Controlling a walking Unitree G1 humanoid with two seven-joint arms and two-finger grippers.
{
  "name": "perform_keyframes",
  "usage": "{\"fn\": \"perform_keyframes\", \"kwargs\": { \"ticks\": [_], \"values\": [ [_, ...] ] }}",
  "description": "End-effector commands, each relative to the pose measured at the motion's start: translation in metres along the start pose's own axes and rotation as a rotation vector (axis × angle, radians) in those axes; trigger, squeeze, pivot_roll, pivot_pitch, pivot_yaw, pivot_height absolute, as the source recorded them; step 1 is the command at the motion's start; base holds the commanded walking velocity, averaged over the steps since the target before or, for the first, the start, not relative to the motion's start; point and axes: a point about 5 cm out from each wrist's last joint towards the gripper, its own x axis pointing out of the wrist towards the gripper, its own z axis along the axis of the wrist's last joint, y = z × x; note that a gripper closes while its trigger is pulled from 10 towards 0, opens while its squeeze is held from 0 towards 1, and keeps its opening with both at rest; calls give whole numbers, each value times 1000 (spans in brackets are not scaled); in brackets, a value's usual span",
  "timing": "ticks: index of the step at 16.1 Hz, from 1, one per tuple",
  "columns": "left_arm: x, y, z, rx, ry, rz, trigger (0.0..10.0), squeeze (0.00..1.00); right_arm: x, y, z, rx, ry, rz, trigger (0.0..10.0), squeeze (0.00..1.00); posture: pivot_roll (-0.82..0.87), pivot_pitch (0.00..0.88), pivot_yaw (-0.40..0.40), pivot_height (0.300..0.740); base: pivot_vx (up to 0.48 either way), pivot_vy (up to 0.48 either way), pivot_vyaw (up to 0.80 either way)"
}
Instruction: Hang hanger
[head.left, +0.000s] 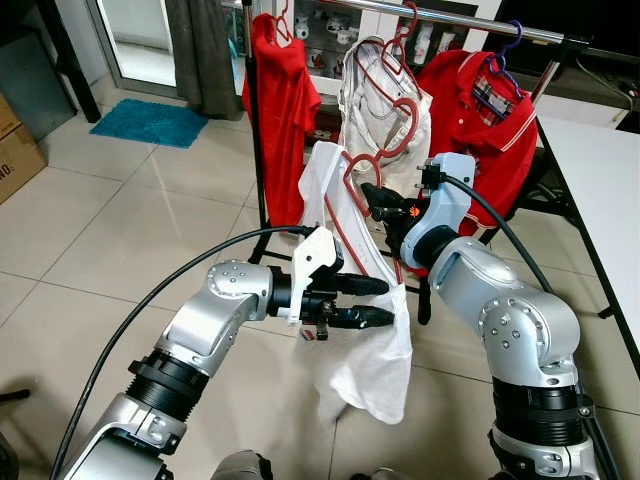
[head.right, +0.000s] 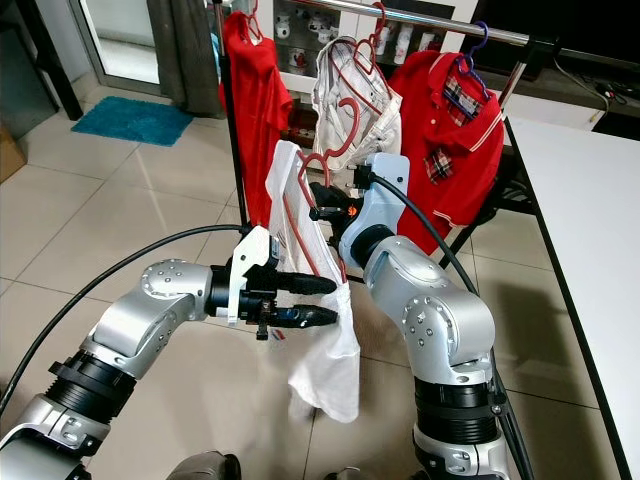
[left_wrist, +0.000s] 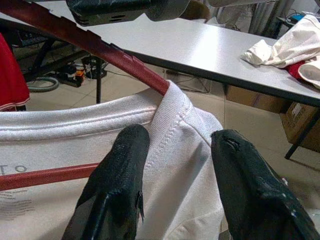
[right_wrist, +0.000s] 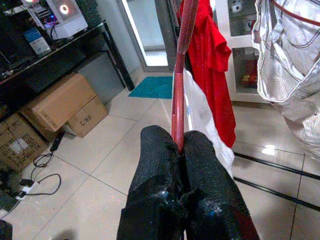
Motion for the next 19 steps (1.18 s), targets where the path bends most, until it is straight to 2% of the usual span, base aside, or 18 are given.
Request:
{"fn": "perform_keyframes", "kwargs": {
  "ticks": [1,7,11,17,19],
  "values": [
    [2,-1,2,12,6,-11,0,0,0,2,10,-1,-36,24,10000,0,2,38,-46,740,0,0,0],
    [2,-2,2,13,-5,-10,0,0,-1,0,9,-1,-35,18,10000,0,1,44,-48,740,0,0,0],
    [1,1,8,15,-57,31,0,0,-3,0,7,-6,-30,10,10000,0,-4,38,-43,740,0,0,0],
    [3,0,8,8,-72,23,0,0,-3,-2,7,-7,-33,3,10000,0,-5,40,-38,740,0,0,0],
    [4,0,12,15,-111,26,0,0,-2,-2,7,-6,-33,3,10000,0,-2,39,-40,740,0,0,0]
  ]
}}
